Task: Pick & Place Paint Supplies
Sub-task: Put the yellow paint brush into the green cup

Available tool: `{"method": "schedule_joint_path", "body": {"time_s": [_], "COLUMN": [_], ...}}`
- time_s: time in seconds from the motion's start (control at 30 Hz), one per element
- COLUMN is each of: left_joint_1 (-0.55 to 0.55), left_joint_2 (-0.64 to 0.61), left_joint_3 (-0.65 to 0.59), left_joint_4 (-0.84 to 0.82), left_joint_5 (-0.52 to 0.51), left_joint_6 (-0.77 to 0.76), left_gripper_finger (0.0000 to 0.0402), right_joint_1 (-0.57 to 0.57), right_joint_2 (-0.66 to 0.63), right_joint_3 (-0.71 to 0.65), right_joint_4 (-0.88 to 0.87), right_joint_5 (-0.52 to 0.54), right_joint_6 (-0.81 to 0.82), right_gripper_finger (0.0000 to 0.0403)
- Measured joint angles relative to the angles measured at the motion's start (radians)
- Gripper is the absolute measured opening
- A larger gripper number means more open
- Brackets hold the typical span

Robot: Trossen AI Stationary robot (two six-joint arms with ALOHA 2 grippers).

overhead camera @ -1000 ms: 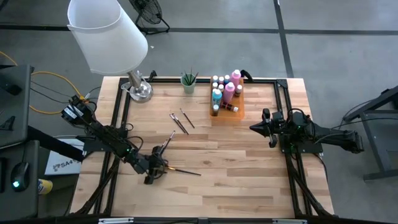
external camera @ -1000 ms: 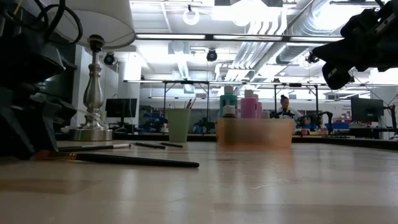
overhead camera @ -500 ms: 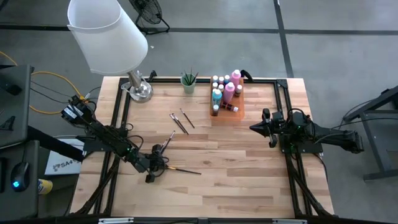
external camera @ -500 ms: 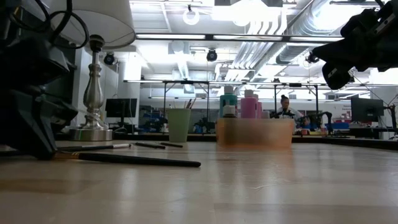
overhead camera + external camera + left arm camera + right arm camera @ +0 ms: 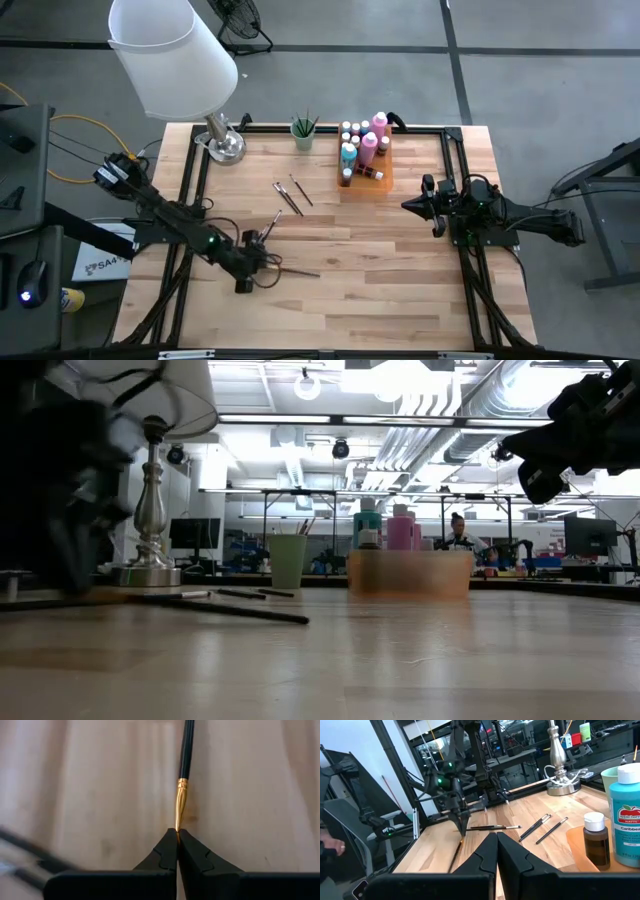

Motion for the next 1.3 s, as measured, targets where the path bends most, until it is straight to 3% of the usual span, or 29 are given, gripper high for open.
{"method": "schedule_joint_path", "body": {"time_s": [0.17,0.43,0.7,0.93,1.17,1.3], "left_joint_1": [0.062,0.139,0.271,0.435,0.619,0.715], "left_joint_2": [-0.013,-0.015,-0.004,0.081,0.186,0.226], "left_joint_3": [0.209,0.53,0.748,0.874,0.995,1.065], "left_joint_4": [-0.329,-0.721,-1.045,-1.181,-1.195,-1.198], "left_joint_5": [0.0,-0.017,-0.115,-0.186,-0.238,-0.349], "left_joint_6": [0.048,0.162,0.264,0.486,0.704,0.835], "left_gripper_finger": [0.0,0.0,0.0,0.0,0.0,0.0], "right_joint_1": [0.0,0.0,0.0,0.0,0.0,0.0], "right_joint_2": [0.0,0.0,0.0,0.0,0.0,0.0], "right_joint_3": [0.0,0.0,0.0,0.0,0.0,0.0], "right_joint_4": [0.0,0.0,0.0,0.0,0.001,0.001], "right_joint_5": [0.0,0.0,0.0,0.0,0.0,0.0], "right_joint_6": [0.0,0.0,0.0,0.0,0.0,0.0], "right_gripper_finger": [0.0002,0.0002,0.0002,0.0002,0.0002,0.0002]}}
